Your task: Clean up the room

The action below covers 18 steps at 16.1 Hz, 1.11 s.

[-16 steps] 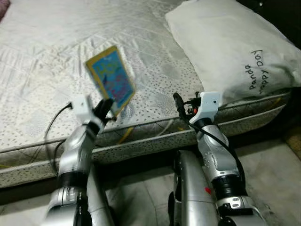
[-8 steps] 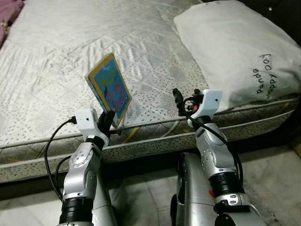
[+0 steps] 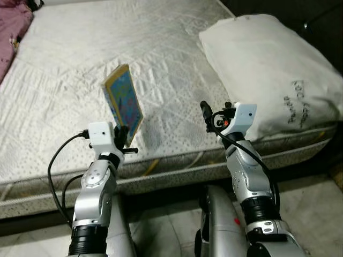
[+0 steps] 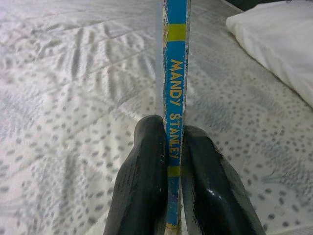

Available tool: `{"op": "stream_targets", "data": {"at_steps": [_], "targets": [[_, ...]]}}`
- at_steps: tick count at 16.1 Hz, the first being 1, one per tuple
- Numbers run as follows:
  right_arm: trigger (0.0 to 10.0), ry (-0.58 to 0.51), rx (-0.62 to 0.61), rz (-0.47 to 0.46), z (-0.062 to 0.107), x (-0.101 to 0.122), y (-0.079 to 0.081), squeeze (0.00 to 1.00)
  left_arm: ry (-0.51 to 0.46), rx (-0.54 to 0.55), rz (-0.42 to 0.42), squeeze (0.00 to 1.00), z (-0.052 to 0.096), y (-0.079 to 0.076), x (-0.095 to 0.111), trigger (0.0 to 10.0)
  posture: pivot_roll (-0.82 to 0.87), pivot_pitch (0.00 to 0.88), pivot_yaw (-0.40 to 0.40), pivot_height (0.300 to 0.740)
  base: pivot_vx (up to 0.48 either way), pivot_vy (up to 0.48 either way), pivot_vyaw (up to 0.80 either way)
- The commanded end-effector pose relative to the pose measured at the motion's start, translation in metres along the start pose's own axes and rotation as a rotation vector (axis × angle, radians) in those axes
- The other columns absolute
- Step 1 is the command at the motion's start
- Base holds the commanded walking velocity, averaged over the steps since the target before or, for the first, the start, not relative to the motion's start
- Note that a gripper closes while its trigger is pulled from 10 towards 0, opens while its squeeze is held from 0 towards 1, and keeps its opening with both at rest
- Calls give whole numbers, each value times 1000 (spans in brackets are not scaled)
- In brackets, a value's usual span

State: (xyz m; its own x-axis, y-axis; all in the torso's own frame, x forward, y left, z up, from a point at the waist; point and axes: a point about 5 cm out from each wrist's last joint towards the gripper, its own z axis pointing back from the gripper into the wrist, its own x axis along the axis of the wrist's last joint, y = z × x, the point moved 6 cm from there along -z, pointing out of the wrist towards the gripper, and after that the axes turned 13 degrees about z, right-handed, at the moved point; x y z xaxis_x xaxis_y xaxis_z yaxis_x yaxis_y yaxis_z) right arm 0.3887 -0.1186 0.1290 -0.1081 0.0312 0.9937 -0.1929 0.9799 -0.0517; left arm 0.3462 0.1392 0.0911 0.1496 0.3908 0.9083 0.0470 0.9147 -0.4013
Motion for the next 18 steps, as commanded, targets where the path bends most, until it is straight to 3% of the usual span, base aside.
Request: {"op": "stream_targets", "data": {"at_steps": [1,9,14,18], "targets": [[10000,-9,-3,0,-2,3,-1,0,-80,-23,-4,0,-1,-9,21,10000,-15,0,25,614,0,0,0],[10000,24,-63,49,4,-5,-16,0,-69,-30,-30,0,-1,-16,17,10000,-18,0,26,697,0,0,0],[10000,15,-90,67,9,-6,-22,0,-68,-27,-32,0,0,-16,17,10000,-13,0,25,702,0,0,0],[10000,23,-100,85,9,-8,-25,0,-64,-24,-32,0,1,-15,15,10000,-13,0,25,740,0,0,0]]}}
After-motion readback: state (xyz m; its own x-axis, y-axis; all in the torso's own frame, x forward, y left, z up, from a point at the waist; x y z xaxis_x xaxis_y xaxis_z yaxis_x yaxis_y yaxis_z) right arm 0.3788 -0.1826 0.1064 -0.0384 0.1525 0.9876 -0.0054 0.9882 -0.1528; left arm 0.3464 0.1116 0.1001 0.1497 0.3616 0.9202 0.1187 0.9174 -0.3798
